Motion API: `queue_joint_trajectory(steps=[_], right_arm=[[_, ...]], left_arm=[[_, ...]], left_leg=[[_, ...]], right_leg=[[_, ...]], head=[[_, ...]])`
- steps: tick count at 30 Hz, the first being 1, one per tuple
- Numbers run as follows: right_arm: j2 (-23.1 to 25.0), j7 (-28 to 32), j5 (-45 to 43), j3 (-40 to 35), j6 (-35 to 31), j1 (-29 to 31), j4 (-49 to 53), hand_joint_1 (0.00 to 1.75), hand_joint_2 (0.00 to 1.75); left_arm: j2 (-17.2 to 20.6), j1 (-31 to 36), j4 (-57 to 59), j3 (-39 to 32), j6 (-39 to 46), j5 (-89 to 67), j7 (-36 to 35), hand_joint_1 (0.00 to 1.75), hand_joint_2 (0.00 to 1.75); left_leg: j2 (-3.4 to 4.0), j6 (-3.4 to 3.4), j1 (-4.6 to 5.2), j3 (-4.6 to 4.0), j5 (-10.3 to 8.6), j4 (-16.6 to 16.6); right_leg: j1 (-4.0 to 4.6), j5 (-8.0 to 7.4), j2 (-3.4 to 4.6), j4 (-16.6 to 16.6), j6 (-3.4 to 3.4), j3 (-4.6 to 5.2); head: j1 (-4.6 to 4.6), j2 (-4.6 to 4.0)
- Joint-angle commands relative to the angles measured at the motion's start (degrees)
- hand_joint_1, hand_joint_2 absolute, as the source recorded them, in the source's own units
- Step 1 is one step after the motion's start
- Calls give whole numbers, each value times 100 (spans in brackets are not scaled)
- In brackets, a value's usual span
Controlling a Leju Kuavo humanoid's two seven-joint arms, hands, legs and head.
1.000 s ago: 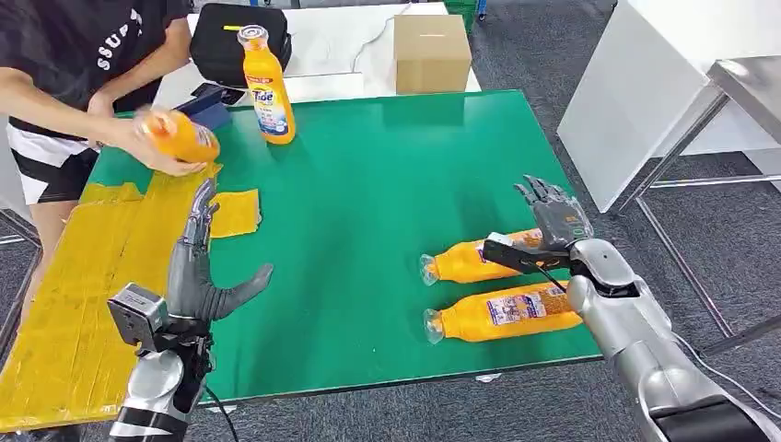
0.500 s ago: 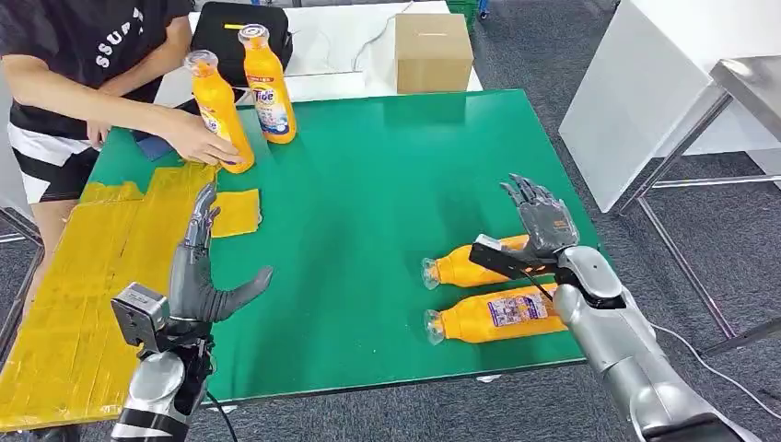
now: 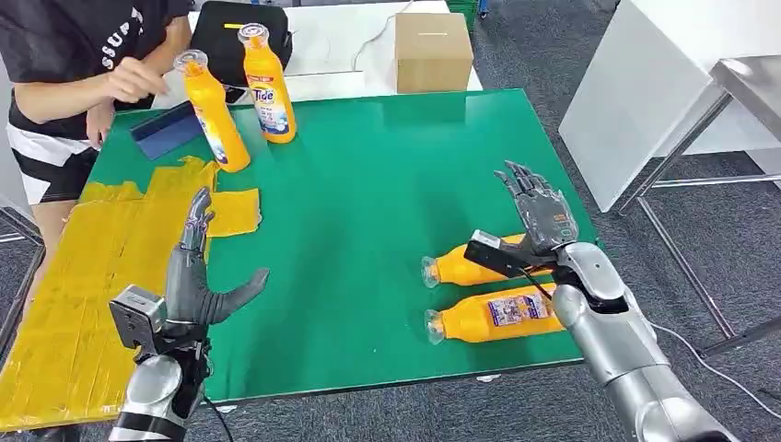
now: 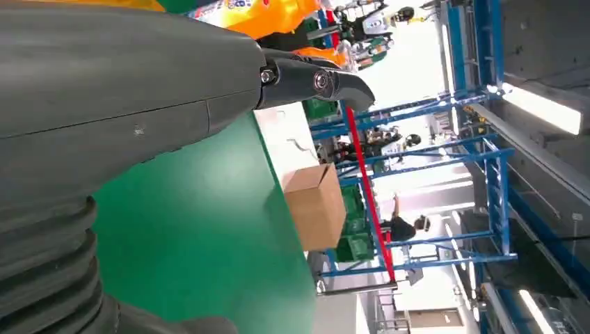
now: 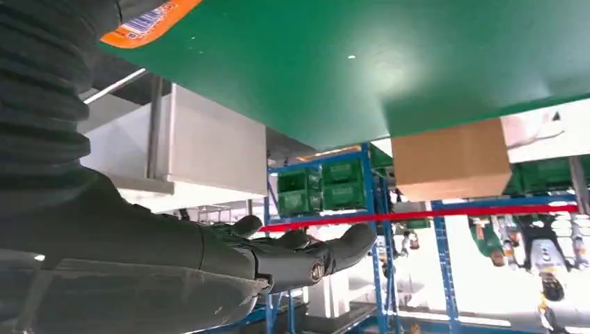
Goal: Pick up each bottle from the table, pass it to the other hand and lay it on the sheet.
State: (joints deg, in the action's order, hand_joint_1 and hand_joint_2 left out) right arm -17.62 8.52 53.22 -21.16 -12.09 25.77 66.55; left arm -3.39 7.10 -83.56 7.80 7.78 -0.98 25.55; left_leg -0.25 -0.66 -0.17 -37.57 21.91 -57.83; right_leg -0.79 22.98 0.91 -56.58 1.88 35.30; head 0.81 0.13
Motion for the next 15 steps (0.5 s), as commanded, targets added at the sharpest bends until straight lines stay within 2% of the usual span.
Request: queue_joint_trajectory(steps=[1, 15], right_arm=[[-26, -136, 116, -182, 339, 394, -812, 0, 175], [-6, -170, 171, -247, 408, 472, -969, 0, 175]], left_arm=[[-79, 223, 568, -140, -67, -14, -73, 0, 175], [-77, 234, 581, -132, -81, -13, -82, 0, 175]], left_leg=[[4, 3, 0, 20, 5, 4], [3, 2, 2, 7, 2, 3]], right_leg=[[2, 4, -4, 4, -6, -19], [0, 1, -1, 2, -4, -7]], head=[[2, 0], [0, 0]])
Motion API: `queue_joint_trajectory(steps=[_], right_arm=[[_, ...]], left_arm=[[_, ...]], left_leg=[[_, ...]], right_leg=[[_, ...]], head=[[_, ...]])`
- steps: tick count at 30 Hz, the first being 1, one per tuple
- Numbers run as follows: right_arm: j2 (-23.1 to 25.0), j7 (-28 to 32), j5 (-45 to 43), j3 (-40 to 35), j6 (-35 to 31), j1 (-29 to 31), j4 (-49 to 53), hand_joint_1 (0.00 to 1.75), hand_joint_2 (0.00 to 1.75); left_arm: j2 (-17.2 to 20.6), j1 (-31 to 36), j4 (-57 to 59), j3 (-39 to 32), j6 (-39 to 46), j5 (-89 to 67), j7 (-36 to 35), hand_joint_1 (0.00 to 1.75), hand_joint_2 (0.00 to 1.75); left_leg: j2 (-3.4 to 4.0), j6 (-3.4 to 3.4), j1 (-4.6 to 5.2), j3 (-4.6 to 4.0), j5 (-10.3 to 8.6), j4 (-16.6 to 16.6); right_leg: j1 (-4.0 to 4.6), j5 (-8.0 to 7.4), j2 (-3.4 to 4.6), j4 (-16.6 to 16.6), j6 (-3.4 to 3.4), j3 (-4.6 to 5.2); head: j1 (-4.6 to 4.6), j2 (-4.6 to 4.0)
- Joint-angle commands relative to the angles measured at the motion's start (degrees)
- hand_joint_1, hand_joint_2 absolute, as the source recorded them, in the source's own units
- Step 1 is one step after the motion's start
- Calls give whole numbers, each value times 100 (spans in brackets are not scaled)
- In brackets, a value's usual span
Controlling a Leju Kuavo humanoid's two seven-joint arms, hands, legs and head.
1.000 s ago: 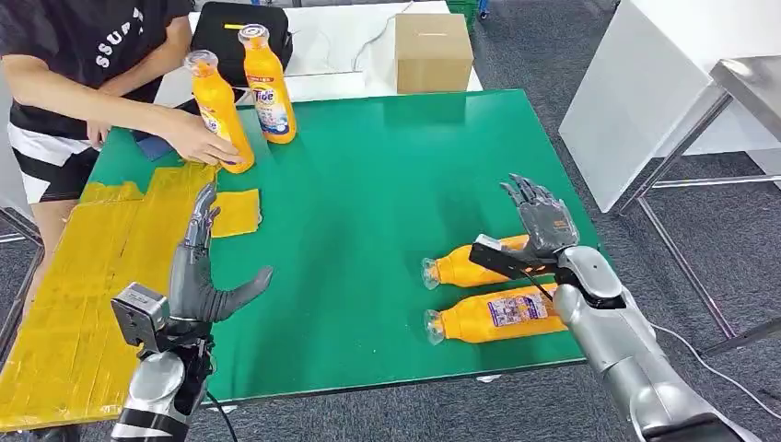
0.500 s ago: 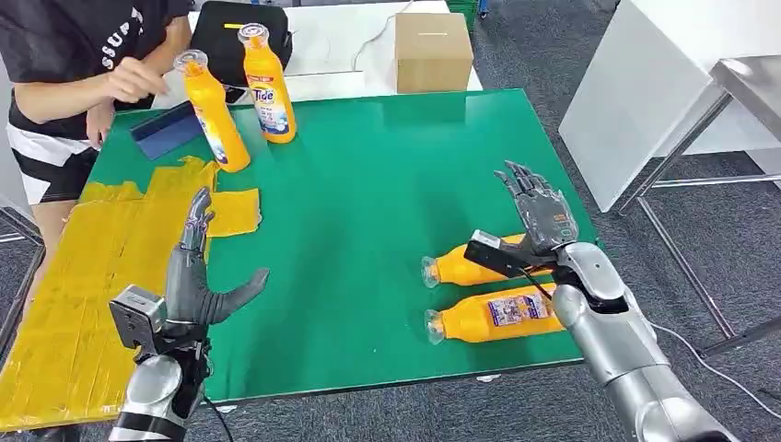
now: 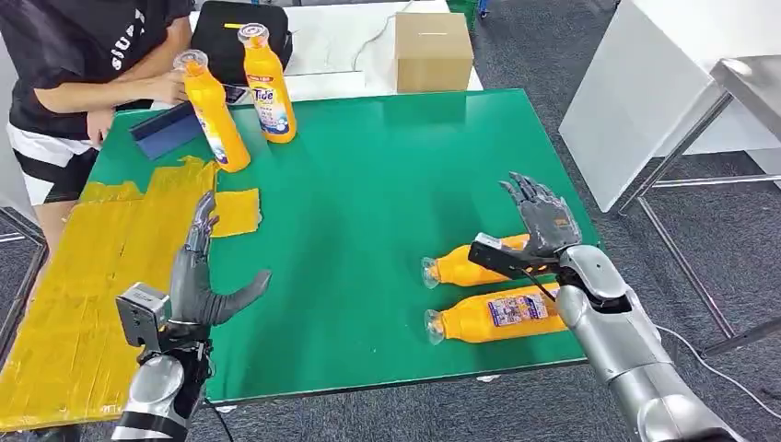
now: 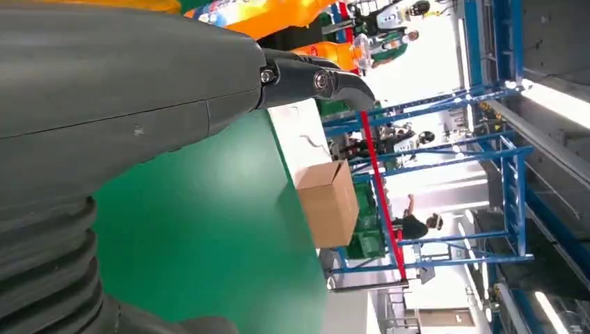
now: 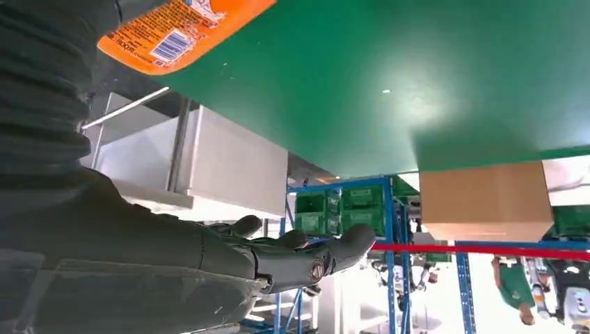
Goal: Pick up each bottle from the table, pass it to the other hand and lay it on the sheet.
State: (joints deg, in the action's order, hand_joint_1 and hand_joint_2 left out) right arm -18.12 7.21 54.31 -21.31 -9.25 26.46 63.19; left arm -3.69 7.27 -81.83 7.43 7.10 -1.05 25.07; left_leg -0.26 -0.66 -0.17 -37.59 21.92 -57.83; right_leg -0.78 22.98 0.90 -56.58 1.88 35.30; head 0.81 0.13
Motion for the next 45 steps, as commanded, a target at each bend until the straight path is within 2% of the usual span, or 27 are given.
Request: queue_joint_trajectory(steps=[1, 12, 13, 14, 16, 21, 24, 31, 34, 36, 38, 42, 45], right_arm=[[55, -57, 91, -266, 158, 450, -771, 0, 175], [256, -21, 199, -681, 440, 882, -1873, 0, 175], [205, -59, 279, -882, 747, 1032, -2087, 0, 175], [200, -53, 274, -895, 765, 1058, -2117, 0, 175], [169, -18, 239, -899, 802, 1120, -2200, 0, 175], [118, 124, 62, -1079, 1119, 1301, -2429, 0, 175], [-127, 495, -164, -1515, 1833, 1560, -2676, 0, 175], [-250, 645, -370, -1737, 2032, 1679, -2800, 0, 175], [-378, 785, -483, -1851, 2175, 1747, -2760, 0, 175], [-476, 883, -703, -1819, 2009, 1701, -2538, 0, 175], [-557, 895, -1077, -1591, 1578, 1458, -1954, 0, 175], [-879, 787, -1267, -1662, 1814, 1371, -1239, 0, 175], [-892, 787, -1267, -1659, 1814, 1373, -1237, 0, 175]], left_arm=[[-46, 237, 432, -87, -21, -4, -40, 0, 175], [-53, 342, 571, -43, -119, 112, -123, 0, 175], [14, 380, 619, -11, -369, 298, -242, 0, 175], [26, 387, 629, -18, -372, 300, -242, 0, 175], [51, 417, 644, -38, -373, 300, -244, 0, 175], [42, 483, 611, -51, -414, 320, -223, 0, 175], [44, 604, 835, 3, -494, 396, -201, 0, 175], [61, 647, 915, 16, -509, 455, -148, 0, 175], [61, 657, 979, 34, -514, 469, -147, 0, 175], [70, 645, 990, 37, -512, 485, -142, 0, 175], [84, 572, 916, -6, -505, 491, -140, 0, 175], [86, 519, 912, -57, -505, 490, -139, 0, 175], [85, 517, 913, -56, -505, 490, -139, 0, 175]], left_leg=[[7, 3, 2, 17, 5, 1], [14, 6, 0, 35, 11, 4], [18, 10, -2, 58, 20, 5], [17, 11, -2, 67, 22, 7], [8, 4, -1, 25, 4, 4], [1, 4, -4, 34, 2, 3], [-5, 3, -4, 34, 0, 1], [-13, -1, -2, 53, -6, 8], [-4, -5, -1, 46, -8, 4], [-5, -10, 7, 31, -11, 3], [-2, -11, 4, 30, -9, 3], [-1, -11, 4, 30, -2, -1], [-4, -13, 6, 22, -7, 1]], right_leg=[[0, 3, 0, 1, -5, -14], [3, 6, 3, 5, -10, -32], [6, 13, 0, 7, -17, -54], [7, 16, -3, 8, -19, -63], [3, 2, -1, 5, -7, -21], [6, 1, -10, 6, -7, -31], [5, 1, -15, 4, -7, -34], [3, 0, -25, 10, -8, -52], [2, -3, -14, 6, -4, -44], [-5, -5, -14, 0, 2, -30], [-2, -7, -12, 3, 3, -29], [-2, 0, -12, -1, 4, -31], [-4, -2, -13, 0, 7, -23]], head=[[0, 0], [0, 0], [0, 0], [-2, 0], [0, 0], [-2, 0], [-2, 0], [-2, 0], [-2, 0], [-2, 0], [0, 0], [0, 0], [0, 0]])
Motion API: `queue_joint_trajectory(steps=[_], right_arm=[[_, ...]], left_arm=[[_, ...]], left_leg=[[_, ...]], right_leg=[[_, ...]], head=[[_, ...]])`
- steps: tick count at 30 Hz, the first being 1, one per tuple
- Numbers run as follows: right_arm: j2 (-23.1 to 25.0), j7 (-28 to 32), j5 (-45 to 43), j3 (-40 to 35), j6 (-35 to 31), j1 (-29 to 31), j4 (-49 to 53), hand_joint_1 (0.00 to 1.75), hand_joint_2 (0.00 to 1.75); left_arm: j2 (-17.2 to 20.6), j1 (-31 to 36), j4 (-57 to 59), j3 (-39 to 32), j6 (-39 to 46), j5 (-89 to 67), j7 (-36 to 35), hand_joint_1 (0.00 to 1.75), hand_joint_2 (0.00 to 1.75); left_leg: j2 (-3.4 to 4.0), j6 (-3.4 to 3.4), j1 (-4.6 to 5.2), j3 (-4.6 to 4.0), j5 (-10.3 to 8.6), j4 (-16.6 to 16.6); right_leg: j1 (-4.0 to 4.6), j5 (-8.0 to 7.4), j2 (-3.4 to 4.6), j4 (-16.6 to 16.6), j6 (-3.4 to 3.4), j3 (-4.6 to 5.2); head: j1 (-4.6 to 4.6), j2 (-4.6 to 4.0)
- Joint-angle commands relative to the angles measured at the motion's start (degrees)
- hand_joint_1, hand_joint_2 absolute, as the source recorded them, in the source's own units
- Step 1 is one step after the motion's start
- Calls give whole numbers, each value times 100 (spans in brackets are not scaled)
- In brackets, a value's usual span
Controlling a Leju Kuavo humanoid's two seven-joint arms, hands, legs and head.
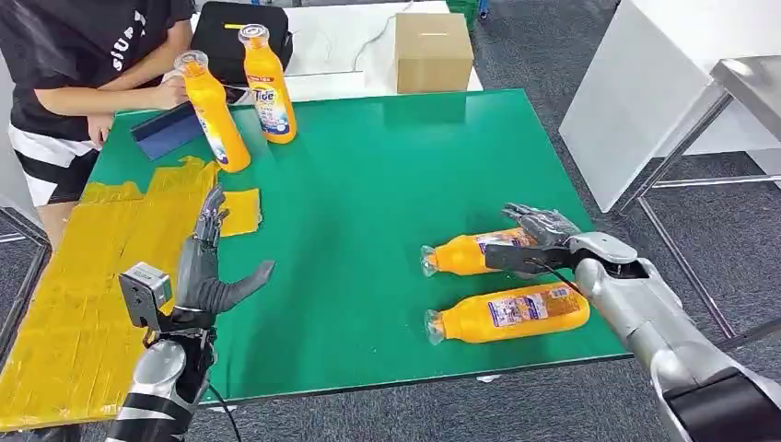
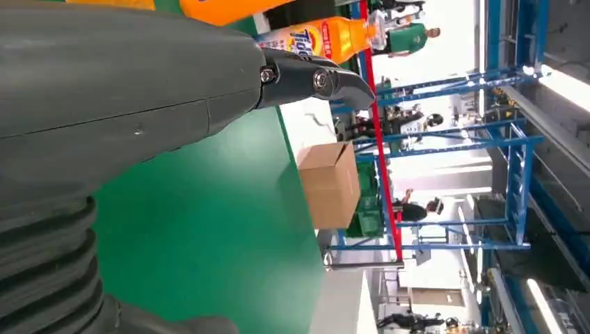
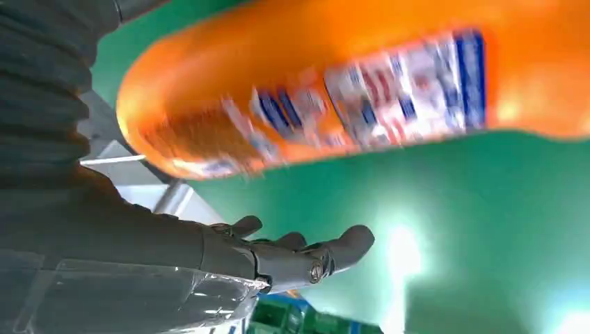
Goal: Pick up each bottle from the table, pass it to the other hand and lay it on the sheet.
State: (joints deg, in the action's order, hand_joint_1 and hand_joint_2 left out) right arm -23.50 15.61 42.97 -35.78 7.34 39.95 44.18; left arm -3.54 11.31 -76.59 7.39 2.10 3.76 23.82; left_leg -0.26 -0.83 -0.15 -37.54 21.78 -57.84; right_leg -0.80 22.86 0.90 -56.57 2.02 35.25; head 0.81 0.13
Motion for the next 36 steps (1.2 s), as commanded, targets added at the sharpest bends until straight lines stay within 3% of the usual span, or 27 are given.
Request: queue_joint_trajectory(steps=[1, 5, 16, 36], right_arm=[[-369, -70, -133, -237, 151, 13, 667, 0, 175], [-253, -416, 30, -359, -106, 44, 399, 0, 175], [-199, -455, 86, -373, -175, 44, 326, 0, 175], [621, -692, 615, -894, -73, 231, -1477, 0, 175]], left_arm=[[69, 120, 405, -54, -8, 9, -15, 0, 175], [57, 105, 391, -90, -17, 9, -15, 0, 175], [50, 98, 379, -97, -12, 8, -26, 0, 175], [-25, 267, 664, -18, -16, 53, -89, 0, 175]], left_leg=[[-5, 3, 2, 5, 3, 2], [4, 3, 2, 5, 5, 4], [7, 6, -1, 16, 13, 2], [3, 5, -3, 11, 7, 4]], right_leg=[[-1, 6, -10, 0, -5, -6], [-1, 4, -2, 3, -5, -5], [3, 10, -1, 3, -10, -16], [4, 6, -4, 5, -8, -13]], head=[[0, 0], [0, 0], [-2, 0], [0, 0]])
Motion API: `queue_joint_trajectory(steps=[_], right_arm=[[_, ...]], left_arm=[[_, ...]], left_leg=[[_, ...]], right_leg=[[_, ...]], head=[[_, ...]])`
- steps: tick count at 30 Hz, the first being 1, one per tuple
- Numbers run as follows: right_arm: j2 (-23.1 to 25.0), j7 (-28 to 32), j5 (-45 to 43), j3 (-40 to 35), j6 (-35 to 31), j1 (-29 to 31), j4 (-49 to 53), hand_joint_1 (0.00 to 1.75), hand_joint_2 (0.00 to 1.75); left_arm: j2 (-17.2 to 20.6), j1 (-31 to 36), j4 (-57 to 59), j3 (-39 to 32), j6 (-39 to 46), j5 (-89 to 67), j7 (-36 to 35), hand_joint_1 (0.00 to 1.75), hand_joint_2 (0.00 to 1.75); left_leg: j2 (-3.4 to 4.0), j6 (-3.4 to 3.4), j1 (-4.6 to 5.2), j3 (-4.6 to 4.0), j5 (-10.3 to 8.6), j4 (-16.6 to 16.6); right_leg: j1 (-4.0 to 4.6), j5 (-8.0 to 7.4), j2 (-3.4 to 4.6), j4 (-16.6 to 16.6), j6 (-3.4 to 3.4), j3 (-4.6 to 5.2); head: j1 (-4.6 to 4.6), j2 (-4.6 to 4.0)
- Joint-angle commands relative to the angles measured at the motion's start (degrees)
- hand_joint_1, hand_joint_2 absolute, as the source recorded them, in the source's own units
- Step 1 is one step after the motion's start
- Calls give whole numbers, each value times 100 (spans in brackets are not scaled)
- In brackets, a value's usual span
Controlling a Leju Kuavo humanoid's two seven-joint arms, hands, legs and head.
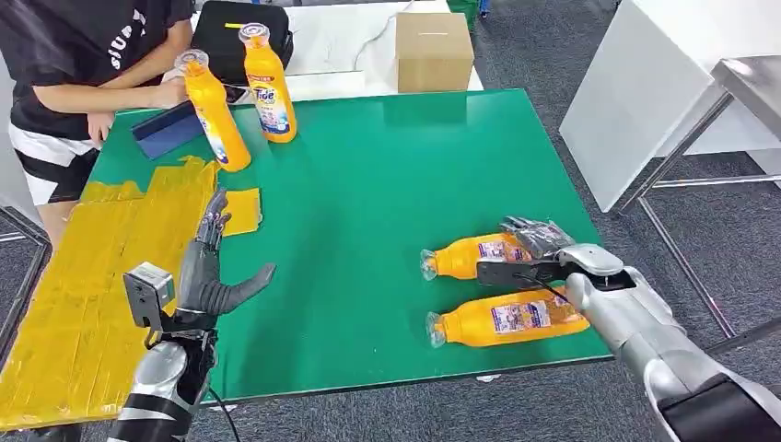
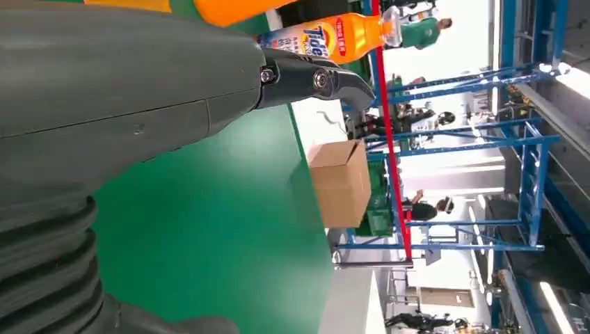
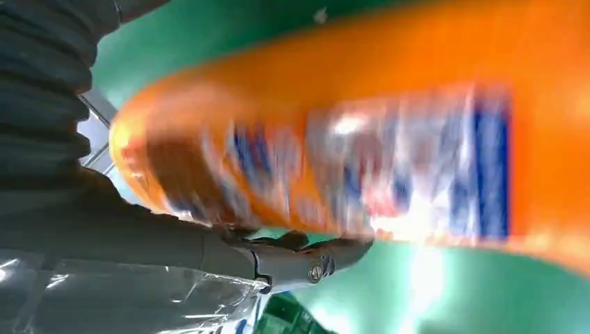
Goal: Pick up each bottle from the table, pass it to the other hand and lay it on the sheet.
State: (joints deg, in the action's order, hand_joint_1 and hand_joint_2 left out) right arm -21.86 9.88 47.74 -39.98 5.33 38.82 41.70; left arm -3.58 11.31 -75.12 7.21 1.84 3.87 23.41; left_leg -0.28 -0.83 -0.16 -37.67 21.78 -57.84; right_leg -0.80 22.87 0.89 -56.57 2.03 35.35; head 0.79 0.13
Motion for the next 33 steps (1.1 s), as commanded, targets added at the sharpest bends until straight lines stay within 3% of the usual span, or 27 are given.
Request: queue_joint_trajectory(steps=[1, 26, 33], right_arm=[[457, -120, 139, -474, 128, 344, -1230, 0, 175], [512, -134, 159, -485, 114, 329, -1365, 0, 175], [702, -360, 274, -476, -206, 261, -1707, 0, 175]], left_arm=[[-20, 267, 518, 0, 10, 42, -47, 0, 175], [-17, 279, 535, 0, 15, 57, -54, 0, 175], [-34, 304, 649, 29, 24, 86, -68, 0, 175]], left_leg=[[2, 4, -1, 17, 4, 3], [0, 5, -3, 39, 3, 6], [0, 6, -6, 48, 2, 10]], right_leg=[[2, 3, -3, 4, -6, -16], [4, 4, -11, 7, -9, -35], [7, 2, -11, 13, -9, -44]], head=[[2, 0], [0, 0], [2, 0]])
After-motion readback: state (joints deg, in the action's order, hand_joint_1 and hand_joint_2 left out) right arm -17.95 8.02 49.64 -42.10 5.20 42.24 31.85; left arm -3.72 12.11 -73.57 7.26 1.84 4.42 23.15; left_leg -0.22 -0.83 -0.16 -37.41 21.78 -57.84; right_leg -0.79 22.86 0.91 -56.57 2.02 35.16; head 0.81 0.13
